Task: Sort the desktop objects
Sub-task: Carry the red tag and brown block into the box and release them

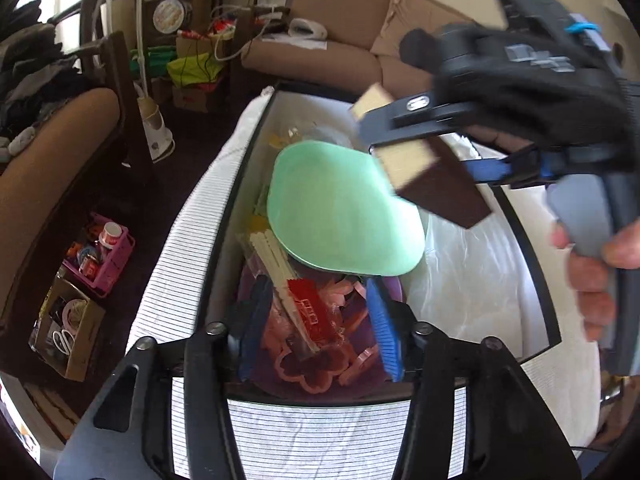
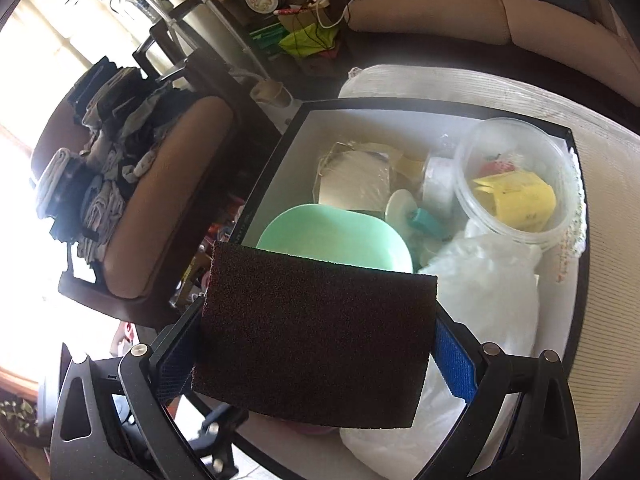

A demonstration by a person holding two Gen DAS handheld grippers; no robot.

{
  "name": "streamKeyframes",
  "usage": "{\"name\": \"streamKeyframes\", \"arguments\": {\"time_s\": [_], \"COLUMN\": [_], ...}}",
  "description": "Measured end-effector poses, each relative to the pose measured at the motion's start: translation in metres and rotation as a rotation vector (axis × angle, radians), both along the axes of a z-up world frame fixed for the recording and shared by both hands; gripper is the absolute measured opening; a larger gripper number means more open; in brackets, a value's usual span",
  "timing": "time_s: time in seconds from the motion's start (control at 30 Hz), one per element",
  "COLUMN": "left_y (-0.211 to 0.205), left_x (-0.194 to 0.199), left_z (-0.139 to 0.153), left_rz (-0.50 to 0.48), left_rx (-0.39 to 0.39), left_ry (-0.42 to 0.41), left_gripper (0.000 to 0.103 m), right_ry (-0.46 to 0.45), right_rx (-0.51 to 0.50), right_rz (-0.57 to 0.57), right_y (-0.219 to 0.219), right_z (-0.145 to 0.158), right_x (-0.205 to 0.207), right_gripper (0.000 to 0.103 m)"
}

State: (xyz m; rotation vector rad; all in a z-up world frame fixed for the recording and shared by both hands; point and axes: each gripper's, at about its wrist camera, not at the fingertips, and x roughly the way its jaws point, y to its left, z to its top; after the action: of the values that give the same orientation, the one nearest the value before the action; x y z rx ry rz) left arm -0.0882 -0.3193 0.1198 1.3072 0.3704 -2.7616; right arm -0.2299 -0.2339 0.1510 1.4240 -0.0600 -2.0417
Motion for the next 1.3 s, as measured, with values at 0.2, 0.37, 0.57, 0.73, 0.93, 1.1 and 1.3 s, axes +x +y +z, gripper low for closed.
{"name": "streamKeyframes", "arguments": {"time_s": [0.2, 0.37, 0.57, 0.73, 0.93, 1.1, 1.3], "left_y": [-0.013, -0.016, -0.016, -0.02, -0.018, -0.019, -0.017], "left_x": [0.001, -0.012, -0.034, -0.041, -0.038, -0.037, -0.036], "left_z": [0.01, 0.011, 0.002, -0.008, -0.008, -0.007, -0.005], "left_rz": [0.005, -0.019, -0.062, -0.057, -0.076, -0.071, -0.054], "left_rx": [0.02, -0.014, -0.006, 0.011, 0.023, 0.03, 0.034], "left_ry": [0.029, 0.045, 0.039, 0.032, 0.048, 0.052, 0.063], "left_gripper": [0.047, 0.048, 0.048, 0.048, 0.048, 0.053, 0.07], "right_ry": [0.045, 0.086, 0.062, 0.035, 0.03, -0.006, 0.013], "right_rx": [0.059, 0.082, 0.165, 0.282, 0.323, 0.25, 0.196], "right_rz": [0.008, -0.055, -0.081, -0.069, -0.089, -0.12, -0.12], "right_y": [-0.037, -0.036, -0.06, -0.086, -0.091, -0.08, -0.065], "right_z": [-0.003, 0.021, -0.009, -0.052, -0.071, -0.063, -0.047], "right_x": [-0.021, -0.074, -0.12, -0.14, -0.152, -0.153, -0.143], "right_gripper": [0.102, 0.102, 0.102, 0.102, 0.103, 0.103, 0.103]}}
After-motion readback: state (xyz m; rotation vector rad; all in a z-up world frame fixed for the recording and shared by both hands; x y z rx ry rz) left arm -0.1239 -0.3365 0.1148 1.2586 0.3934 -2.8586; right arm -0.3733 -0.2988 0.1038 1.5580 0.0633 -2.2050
